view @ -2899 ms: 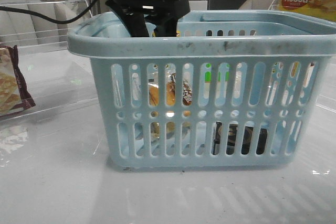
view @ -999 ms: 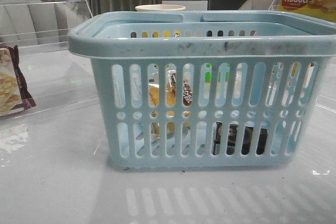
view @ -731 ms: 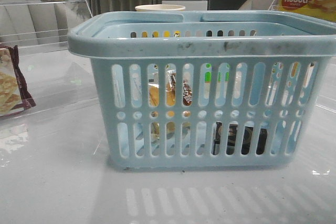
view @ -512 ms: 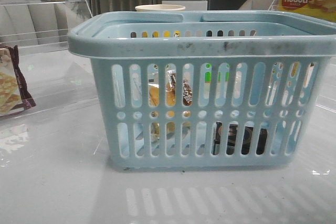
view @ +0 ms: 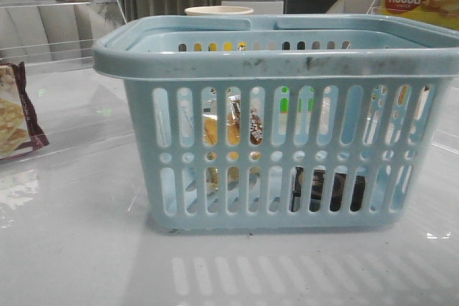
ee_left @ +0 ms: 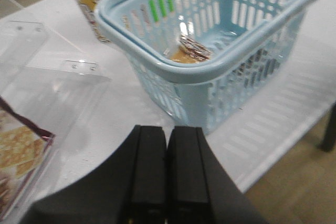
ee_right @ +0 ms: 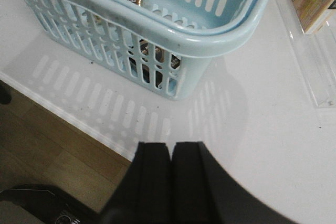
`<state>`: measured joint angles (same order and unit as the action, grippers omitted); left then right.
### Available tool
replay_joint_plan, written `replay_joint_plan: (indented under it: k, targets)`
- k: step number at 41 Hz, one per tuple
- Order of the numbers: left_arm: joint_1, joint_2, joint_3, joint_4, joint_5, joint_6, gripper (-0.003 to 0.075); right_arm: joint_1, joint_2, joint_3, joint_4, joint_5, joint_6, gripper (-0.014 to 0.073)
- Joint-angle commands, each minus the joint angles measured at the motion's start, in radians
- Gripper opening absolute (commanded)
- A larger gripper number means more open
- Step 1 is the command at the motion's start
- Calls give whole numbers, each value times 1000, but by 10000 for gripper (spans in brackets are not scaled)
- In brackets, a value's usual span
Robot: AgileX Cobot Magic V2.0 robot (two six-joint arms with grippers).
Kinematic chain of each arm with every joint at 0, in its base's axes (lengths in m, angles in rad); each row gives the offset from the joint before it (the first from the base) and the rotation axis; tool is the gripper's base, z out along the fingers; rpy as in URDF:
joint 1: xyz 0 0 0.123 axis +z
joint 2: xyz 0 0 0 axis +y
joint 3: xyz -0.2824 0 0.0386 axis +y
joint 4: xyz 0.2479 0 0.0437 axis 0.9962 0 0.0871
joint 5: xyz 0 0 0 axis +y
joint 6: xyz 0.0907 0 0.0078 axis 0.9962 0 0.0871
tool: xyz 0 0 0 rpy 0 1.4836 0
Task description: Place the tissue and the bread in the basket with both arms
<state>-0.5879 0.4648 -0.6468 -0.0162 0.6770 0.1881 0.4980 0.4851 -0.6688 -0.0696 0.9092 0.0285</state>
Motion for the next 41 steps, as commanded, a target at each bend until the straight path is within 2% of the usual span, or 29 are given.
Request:
replay_joint_plan:
  k: [1, 7, 14, 30, 41]
  targets:
    - [101, -45, 48, 0, -200, 0, 91, 0, 5, -26, -3, -62, -10, 55]
    - [286, -167, 241, -41, -456, 0, 91, 0, 5, -26, -3, -61, -10, 55]
    - [444, -327, 451, -89, -635, 0, 91, 0, 5, -26, -3, -61, -10, 55]
    - [556, -492, 654, -144, -729, -2, 91, 0, 5, -26, -3, -62, -10, 55]
    - [551, -488, 653, -146, -712, -2, 91, 0, 5, -26, -3, -60, -10, 55]
